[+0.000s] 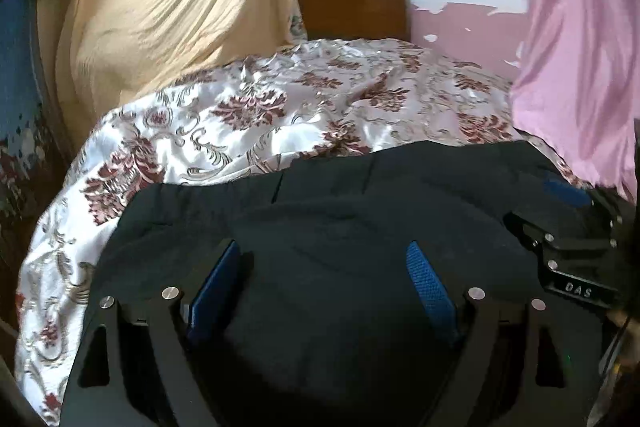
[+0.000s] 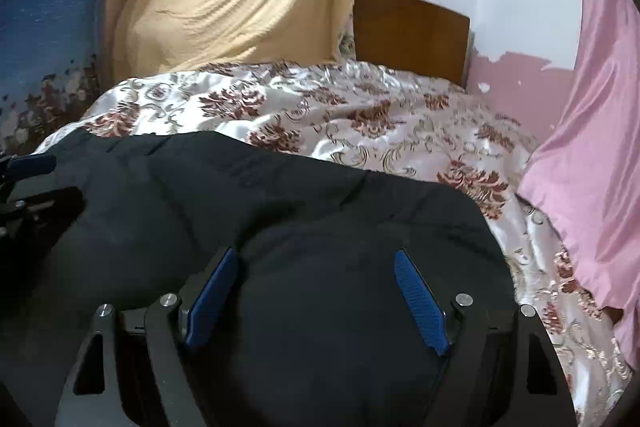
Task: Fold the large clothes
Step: 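Open both grippers and release the folded hem onto the jacket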
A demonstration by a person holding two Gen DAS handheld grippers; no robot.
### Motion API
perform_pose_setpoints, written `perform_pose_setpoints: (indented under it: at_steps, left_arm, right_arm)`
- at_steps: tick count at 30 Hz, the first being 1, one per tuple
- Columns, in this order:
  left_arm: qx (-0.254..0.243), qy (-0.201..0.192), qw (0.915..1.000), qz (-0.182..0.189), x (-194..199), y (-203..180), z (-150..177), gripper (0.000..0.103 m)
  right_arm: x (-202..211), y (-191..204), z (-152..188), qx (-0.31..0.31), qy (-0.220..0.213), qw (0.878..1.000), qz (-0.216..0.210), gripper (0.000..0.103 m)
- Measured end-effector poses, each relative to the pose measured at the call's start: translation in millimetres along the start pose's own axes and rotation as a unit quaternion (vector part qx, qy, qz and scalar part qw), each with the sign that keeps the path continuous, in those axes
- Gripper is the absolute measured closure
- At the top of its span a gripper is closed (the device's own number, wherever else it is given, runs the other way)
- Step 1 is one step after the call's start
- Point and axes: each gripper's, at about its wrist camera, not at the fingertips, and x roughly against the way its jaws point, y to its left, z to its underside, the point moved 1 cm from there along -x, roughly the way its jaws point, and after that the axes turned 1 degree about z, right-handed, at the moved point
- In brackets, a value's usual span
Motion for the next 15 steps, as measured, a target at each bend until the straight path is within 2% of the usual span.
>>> perform_pose_setpoints:
  at_steps: [5,10,15]
  left_arm:
    - [0.045,0.011,0.9987,0.023,-30.4,28.7,-13.9,0.022]
    - [0.074,0.016,0.9962,0.043,-37.3,43.2,-18.9,0.022]
    - [0.085,0.014,0.9947,0.057,-39.2,46.8,-16.5,0.021]
  right_arm:
    - [-30.6,-14.7,-6.2,-0.037,0.019,0.999,-0.014,0.019]
    - [-55.7,-29.4,-5.0,-0.074,0.034,0.996,-0.041,0.015]
    - [-59.9,-31.2,-0.1,-0.089,0.033,0.994,-0.052,0.014]
